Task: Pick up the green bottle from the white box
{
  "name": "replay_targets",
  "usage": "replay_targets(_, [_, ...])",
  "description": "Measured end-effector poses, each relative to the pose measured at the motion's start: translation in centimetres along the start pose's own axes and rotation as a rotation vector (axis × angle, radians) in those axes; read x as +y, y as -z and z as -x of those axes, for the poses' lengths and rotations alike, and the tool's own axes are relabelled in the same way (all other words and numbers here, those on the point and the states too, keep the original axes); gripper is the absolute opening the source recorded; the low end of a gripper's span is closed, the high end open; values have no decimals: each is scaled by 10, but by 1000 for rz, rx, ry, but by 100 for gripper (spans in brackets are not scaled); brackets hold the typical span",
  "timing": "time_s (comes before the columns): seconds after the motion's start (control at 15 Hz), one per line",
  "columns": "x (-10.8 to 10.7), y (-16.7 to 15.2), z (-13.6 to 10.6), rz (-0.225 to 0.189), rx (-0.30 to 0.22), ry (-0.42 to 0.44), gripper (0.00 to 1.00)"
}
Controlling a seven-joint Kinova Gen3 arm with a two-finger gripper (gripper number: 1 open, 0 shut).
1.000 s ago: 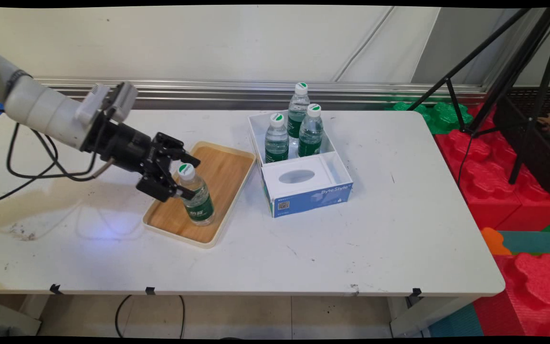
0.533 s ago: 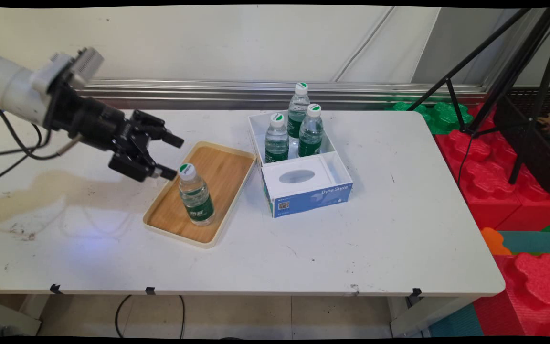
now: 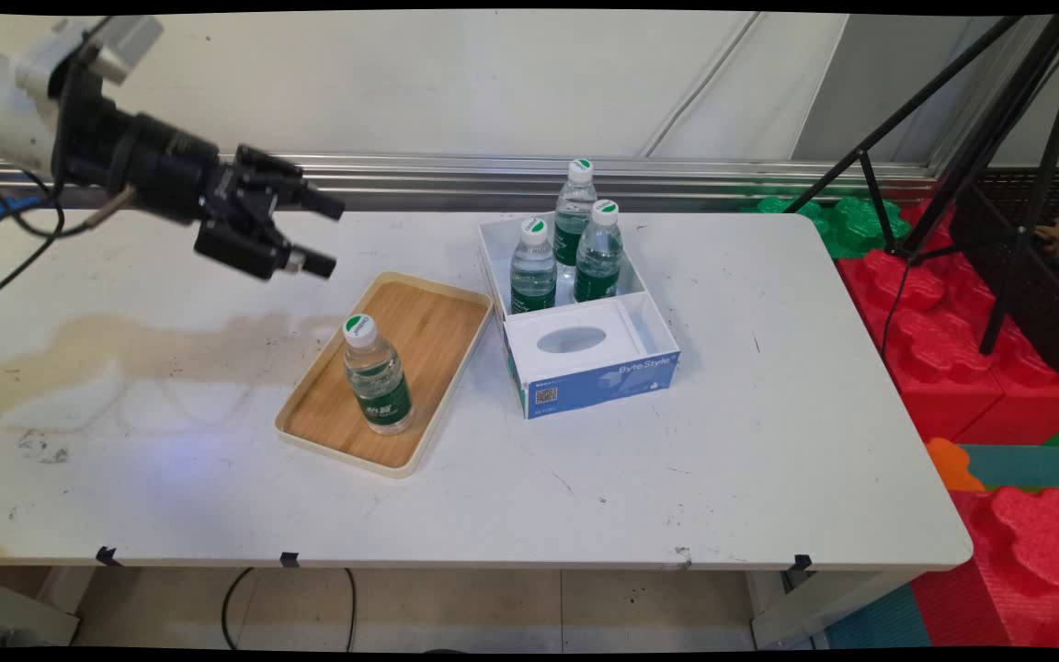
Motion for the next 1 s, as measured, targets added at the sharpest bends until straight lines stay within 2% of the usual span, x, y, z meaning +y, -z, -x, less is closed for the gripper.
replay_targets(0.27, [-15, -7, -21, -29, 14, -12, 100])
replay_targets(0.47, [-29, -28, -34, -47, 7, -19, 100])
replay_targets(0.73, [-43, -56, -40, -63, -17, -21, 100])
replay_targets(1.0, [-59, -99, -43, -67, -62, -33, 100])
